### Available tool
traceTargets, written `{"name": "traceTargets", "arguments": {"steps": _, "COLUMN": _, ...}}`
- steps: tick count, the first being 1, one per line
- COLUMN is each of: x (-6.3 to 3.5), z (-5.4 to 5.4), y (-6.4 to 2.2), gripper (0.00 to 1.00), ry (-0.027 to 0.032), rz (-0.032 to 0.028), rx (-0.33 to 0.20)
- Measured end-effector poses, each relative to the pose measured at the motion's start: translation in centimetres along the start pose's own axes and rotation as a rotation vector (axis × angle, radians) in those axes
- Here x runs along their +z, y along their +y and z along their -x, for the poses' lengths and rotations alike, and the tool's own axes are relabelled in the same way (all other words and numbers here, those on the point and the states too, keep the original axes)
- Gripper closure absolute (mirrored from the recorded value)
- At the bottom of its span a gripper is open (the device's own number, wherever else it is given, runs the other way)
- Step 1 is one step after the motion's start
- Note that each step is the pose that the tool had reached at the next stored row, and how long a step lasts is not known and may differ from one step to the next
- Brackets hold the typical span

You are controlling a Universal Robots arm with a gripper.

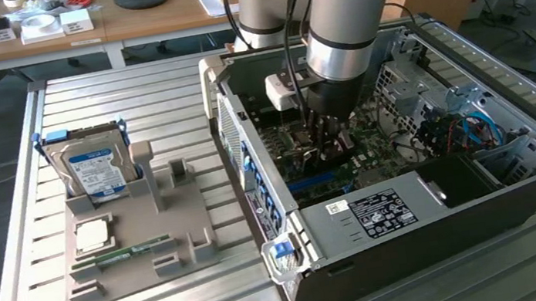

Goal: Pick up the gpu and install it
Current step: 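Insert the gpu into the slot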

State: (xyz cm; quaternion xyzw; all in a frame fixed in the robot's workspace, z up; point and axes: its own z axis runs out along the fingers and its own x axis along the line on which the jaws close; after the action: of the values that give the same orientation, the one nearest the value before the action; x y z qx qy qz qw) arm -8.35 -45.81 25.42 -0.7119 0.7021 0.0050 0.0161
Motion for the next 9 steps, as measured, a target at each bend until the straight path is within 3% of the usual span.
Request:
{"name": "traceTargets", "arguments": {"steps": 3, "x": 0.08, "z": 0.00, "y": -0.01, "gripper": 0.73, "ry": -0.0002, "rz": 0.0011, "rx": 0.000}}
{"name": "traceTargets", "arguments": {"steps": 9, "x": 0.22, "z": -0.01, "y": -0.01, "gripper": 0.73, "ry": -0.0003, "rz": 0.0117, "rx": 0.000}}
